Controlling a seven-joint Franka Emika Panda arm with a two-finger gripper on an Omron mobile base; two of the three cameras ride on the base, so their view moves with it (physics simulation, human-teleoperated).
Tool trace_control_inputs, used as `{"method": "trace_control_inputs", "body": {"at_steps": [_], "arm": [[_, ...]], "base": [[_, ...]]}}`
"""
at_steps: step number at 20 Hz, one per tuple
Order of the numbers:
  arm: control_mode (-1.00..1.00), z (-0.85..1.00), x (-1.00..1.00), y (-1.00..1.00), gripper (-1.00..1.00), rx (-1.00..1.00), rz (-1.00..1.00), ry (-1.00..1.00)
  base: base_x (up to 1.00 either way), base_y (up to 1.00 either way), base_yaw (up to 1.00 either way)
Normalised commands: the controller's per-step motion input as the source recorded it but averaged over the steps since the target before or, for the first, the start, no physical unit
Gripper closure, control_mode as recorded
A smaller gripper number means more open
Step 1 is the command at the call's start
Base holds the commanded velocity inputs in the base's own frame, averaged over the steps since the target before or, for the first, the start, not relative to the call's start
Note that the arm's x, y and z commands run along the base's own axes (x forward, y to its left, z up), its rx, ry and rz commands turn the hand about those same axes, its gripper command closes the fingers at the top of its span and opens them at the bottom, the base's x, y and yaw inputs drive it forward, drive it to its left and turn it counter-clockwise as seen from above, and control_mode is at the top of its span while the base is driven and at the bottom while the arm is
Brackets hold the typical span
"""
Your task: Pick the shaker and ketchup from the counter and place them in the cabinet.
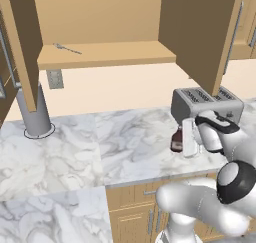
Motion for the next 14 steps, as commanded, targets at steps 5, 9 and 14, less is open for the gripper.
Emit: {"method": "trace_control_inputs", "body": {"at_steps": [5,9,14], "arm": [[-1.00,0.13,-0.26,0.59,1.00,0.00,-0.23,0.00],[-1.00,0.10,-0.30,0.64,1.00,0.00,-0.21,0.00],[-1.00,0.43,-0.15,0.57,1.00,0.01,-0.16,0.00]], "base": [[0.00,0.00,0.00],[0.00,0.00,0.00],[0.00,0.00,0.00]]}}
